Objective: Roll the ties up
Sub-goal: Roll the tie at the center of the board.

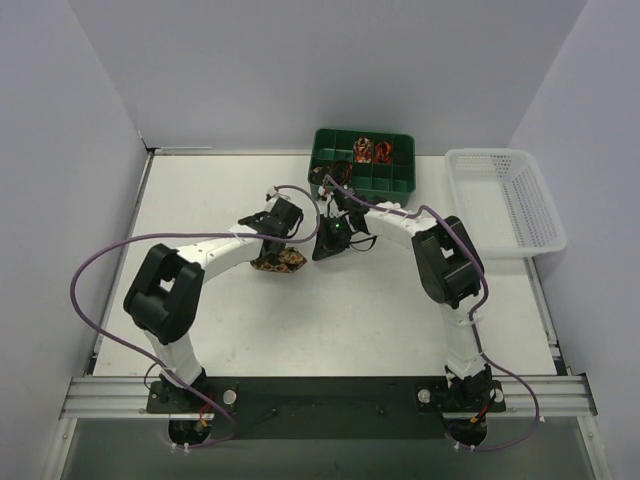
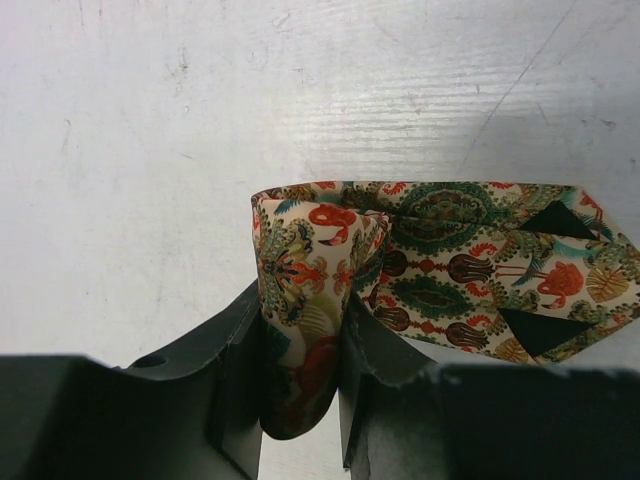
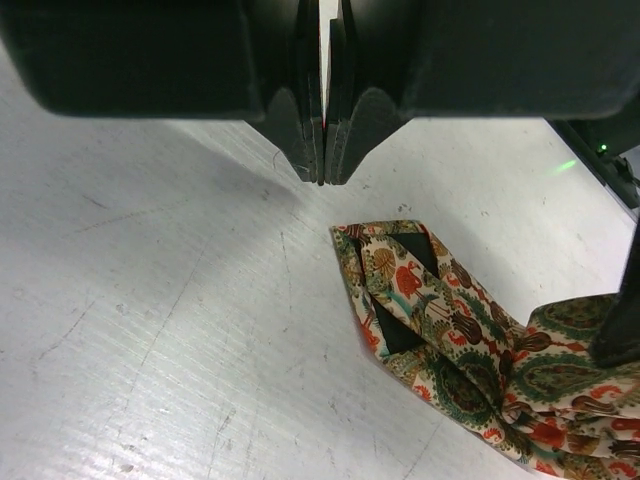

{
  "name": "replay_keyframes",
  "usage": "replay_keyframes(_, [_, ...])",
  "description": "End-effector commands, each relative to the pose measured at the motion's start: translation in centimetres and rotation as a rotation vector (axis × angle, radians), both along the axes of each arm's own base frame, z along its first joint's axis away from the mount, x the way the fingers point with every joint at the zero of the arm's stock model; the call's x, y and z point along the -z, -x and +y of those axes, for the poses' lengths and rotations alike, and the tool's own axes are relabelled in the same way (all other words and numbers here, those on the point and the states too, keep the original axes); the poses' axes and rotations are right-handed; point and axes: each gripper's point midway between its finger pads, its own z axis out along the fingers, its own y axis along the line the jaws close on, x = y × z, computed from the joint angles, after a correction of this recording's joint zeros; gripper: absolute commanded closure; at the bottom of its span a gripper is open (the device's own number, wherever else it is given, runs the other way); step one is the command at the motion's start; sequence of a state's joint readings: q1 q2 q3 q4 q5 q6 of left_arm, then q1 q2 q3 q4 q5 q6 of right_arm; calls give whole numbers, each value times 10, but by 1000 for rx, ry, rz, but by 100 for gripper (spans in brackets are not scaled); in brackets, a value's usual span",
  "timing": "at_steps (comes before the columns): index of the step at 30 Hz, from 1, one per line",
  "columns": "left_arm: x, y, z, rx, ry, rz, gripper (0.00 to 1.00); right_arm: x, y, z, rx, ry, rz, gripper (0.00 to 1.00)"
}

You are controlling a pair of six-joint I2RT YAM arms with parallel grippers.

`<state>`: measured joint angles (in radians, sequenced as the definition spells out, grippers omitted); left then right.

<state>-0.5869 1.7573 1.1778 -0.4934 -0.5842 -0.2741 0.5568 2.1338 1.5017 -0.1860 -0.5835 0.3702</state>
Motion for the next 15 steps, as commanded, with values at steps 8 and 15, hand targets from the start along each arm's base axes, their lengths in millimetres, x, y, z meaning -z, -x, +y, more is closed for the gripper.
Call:
replay_keyframes(8, [1, 0, -17, -11, -141, -27, 100, -8, 3, -1, -1, -16, 1, 99])
replay_keyframes(15, [-2, 2, -43, 41, -140, -35, 61, -3, 4, -2, -2, -9, 14, 99])
